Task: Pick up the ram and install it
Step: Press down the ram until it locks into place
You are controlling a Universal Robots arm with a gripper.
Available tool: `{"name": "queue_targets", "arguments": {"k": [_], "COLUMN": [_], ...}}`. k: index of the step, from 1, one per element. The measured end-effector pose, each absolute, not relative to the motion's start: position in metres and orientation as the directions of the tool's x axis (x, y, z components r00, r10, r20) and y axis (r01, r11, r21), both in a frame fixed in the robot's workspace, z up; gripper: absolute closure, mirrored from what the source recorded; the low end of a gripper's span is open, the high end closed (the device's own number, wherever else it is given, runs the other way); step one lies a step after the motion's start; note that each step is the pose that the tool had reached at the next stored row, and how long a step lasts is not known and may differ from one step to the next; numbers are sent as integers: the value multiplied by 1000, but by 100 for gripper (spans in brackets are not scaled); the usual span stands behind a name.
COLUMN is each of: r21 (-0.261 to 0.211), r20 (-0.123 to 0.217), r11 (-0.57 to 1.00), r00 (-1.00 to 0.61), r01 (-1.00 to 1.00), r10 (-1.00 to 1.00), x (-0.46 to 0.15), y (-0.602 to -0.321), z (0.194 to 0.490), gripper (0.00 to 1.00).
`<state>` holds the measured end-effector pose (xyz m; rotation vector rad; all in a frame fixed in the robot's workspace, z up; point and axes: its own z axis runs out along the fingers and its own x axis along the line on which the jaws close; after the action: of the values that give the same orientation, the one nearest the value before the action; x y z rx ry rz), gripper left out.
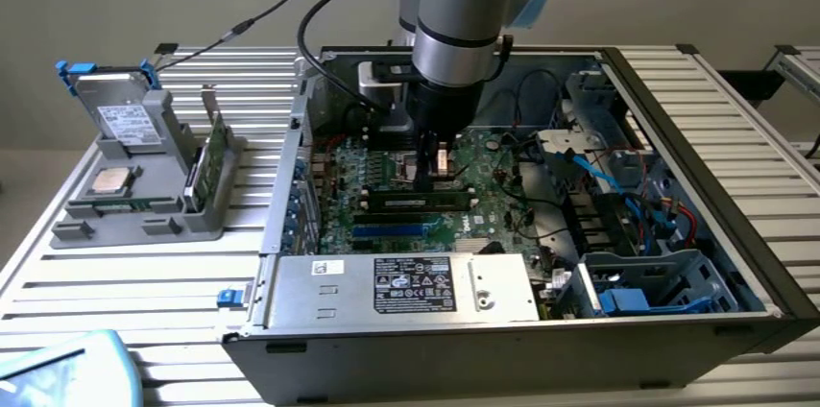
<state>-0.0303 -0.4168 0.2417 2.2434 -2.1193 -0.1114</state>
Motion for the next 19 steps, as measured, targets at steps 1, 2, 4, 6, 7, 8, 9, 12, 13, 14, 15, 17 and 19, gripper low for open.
{"name": "queue_targets", "arguments": {"k": [1,2,4,6,7,8,9,12,13,14,15,17,19], "r21": [88,88,88,88,88,88,88,88,88,88,88,88,88], "r20": [-16,-15,-16,-16,-16,-16,-16,-16,-16,-16,-16,-16,-16], "r11": [-57,-57,-57,-57,-57,-57,-57,-57,-57,-57,-57,-57,-57], "r00": [56,56,56,56,56,56,56,56,56,56,56,56,56], "r01": [-994,-994,-994,-994,-994,-994,-994,-994,-994,-994,-994,-994,-994], "r10": [-998,-998,-998,-998,-998,-998,-998,-998,-998,-998,-998,-998,-998], "x": [-29,-27,-19,-11,-6,-3,0,0,0,0,0,0,0], "y": [-417,-417,-417,-417,-417,-417,-417,-417,-416,-416,-417,-417,-417], "z": [242,242,242,242,242,242,242,242,241,241,240,238,236], "gripper": [90,90,90,90,90,90,90,90,90,90,90,90,90]}}
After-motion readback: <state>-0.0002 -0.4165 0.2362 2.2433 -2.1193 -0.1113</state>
